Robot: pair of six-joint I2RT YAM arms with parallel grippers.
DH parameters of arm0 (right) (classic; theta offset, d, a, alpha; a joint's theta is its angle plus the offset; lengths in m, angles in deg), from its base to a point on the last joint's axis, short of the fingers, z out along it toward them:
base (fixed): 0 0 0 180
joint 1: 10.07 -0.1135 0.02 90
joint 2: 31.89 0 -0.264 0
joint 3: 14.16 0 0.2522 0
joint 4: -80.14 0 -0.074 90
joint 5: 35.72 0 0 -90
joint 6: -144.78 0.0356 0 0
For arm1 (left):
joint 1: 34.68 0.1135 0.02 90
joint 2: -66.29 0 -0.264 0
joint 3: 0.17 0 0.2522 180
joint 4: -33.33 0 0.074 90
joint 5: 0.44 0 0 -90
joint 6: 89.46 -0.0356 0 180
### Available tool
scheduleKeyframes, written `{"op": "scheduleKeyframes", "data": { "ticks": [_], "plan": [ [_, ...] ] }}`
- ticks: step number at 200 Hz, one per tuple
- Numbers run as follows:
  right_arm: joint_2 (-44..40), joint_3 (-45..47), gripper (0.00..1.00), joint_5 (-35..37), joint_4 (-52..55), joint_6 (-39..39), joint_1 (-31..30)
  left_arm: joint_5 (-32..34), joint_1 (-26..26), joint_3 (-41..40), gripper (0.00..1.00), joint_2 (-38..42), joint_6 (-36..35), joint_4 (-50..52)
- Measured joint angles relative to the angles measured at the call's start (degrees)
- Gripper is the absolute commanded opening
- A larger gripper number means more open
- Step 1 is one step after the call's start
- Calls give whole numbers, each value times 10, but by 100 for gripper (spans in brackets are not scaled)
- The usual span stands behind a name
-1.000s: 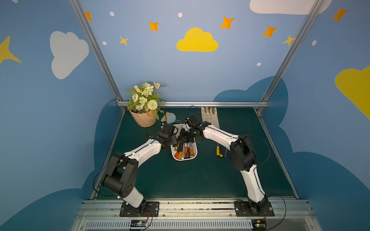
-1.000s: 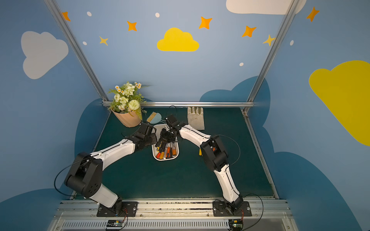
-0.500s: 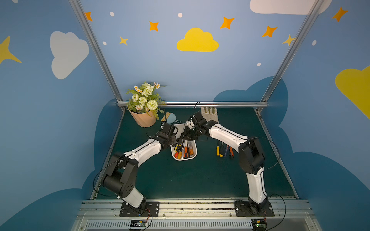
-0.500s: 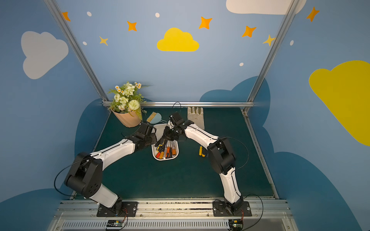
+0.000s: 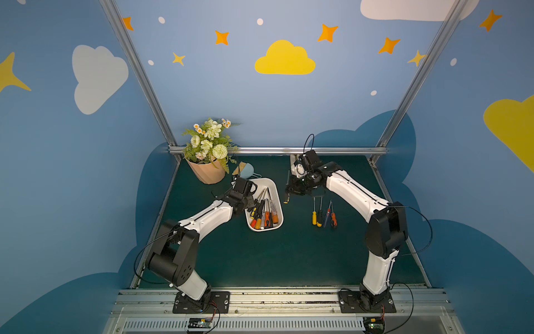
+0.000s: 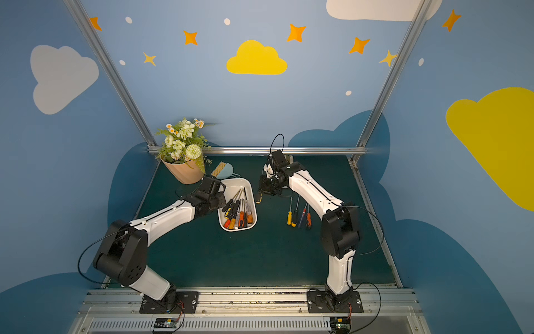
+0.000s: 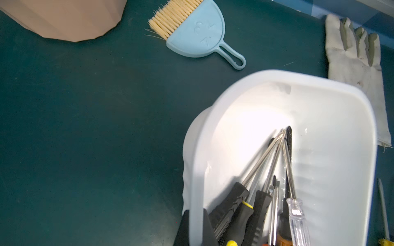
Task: Take out the screwdriver from the storage box
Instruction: Place the screwdriver at the center of the board.
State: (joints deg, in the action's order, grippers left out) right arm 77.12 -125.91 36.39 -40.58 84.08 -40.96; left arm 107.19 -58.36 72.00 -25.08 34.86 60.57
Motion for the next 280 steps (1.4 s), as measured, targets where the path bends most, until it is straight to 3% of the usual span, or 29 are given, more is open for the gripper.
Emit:
{"op": "scheduleKeyframes", "data": {
  "ticks": [39,120,280],
  "plan": [
    [7,7,0,64,90,-56,33,1,0,0,2,0,0,2],
    [116,-23,0,128,200,-131,24,2,0,0,2,0,1,2],
    [174,-55,0,171,211,-123,22,2,1,6,2,0,0,9]
  ]
}}
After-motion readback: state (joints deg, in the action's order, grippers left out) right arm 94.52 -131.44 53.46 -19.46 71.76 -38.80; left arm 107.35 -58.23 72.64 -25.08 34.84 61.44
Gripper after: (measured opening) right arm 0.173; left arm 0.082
